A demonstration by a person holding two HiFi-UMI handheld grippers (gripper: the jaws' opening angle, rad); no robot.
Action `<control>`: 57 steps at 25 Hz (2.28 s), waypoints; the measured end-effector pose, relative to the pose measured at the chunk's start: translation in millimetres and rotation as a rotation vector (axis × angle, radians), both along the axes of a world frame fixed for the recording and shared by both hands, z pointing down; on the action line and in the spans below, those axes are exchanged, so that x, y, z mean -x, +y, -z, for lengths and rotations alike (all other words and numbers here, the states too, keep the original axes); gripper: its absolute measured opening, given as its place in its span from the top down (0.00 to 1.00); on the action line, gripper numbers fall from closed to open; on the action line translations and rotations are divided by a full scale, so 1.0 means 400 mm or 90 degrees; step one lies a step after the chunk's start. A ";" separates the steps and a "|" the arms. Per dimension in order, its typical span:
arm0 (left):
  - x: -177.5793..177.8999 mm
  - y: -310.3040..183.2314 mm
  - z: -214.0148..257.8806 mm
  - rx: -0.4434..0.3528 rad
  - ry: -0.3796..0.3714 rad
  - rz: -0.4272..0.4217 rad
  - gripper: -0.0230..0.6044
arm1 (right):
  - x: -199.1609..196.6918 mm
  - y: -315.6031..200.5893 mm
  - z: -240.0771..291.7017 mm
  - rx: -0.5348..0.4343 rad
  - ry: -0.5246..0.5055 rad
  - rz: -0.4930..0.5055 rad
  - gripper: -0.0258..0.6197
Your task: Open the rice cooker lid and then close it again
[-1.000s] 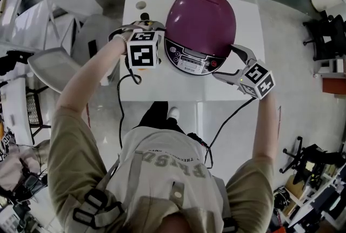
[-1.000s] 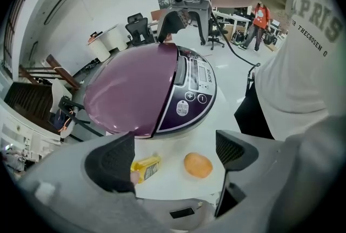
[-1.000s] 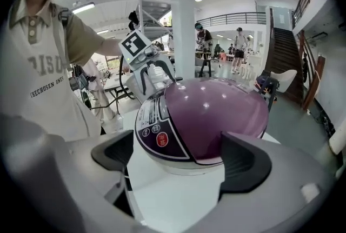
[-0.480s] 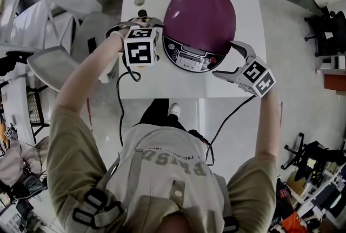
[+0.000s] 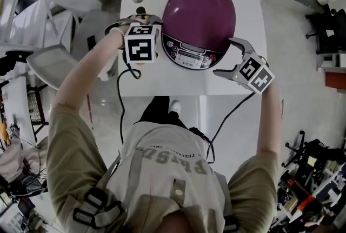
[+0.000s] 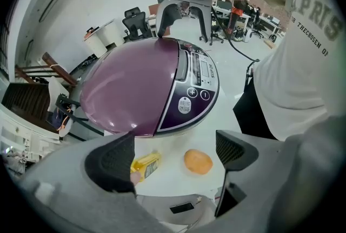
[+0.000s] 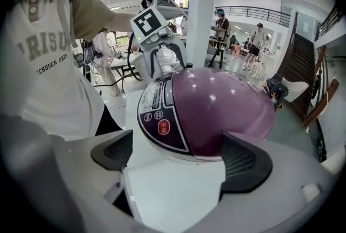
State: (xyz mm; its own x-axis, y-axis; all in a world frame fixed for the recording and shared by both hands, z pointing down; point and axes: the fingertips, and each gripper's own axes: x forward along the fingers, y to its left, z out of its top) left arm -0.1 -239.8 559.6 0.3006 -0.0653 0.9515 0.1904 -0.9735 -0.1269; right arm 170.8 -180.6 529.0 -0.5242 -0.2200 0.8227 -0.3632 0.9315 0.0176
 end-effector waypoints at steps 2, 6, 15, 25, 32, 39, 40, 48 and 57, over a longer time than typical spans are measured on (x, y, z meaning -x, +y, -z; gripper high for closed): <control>0.000 -0.001 -0.001 -0.004 -0.005 -0.001 0.20 | -0.001 0.001 -0.003 0.002 0.015 0.007 0.21; 0.000 -0.004 -0.006 -0.010 -0.007 0.004 0.20 | -0.002 0.001 -0.010 -0.003 0.033 0.011 0.22; -0.002 0.001 -0.001 -0.002 0.006 0.014 0.20 | -0.001 0.002 -0.009 0.006 0.022 0.008 0.21; -0.009 -0.011 0.022 -0.016 0.040 0.038 0.20 | -0.006 -0.014 0.013 0.020 -0.032 -0.045 0.21; -0.016 -0.037 0.099 -0.077 0.118 0.091 0.20 | -0.003 -0.075 0.152 -0.117 -0.213 -0.185 0.21; -0.019 -0.055 0.254 -0.177 0.356 0.275 0.22 | -0.044 -0.079 0.295 -0.302 -0.296 -0.323 0.21; -0.022 -0.050 0.271 -0.185 0.387 0.298 0.22 | -0.049 -0.077 0.312 -0.327 -0.306 -0.348 0.21; -0.023 -0.014 0.381 -0.247 0.561 0.423 0.41 | -0.048 -0.047 0.400 -0.491 -0.363 -0.501 0.29; 0.015 0.026 0.510 -0.331 0.741 0.528 0.76 | -0.035 -0.003 0.424 -0.555 -0.346 -0.567 0.67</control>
State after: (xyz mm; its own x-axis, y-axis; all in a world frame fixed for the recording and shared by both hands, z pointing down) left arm -6.0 -229.2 355.7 0.5550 -0.8310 0.0361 -0.8164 -0.5526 -0.1678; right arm 185.0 -181.8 359.4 -0.1437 -0.9894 -0.0197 -0.9805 0.1397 0.1379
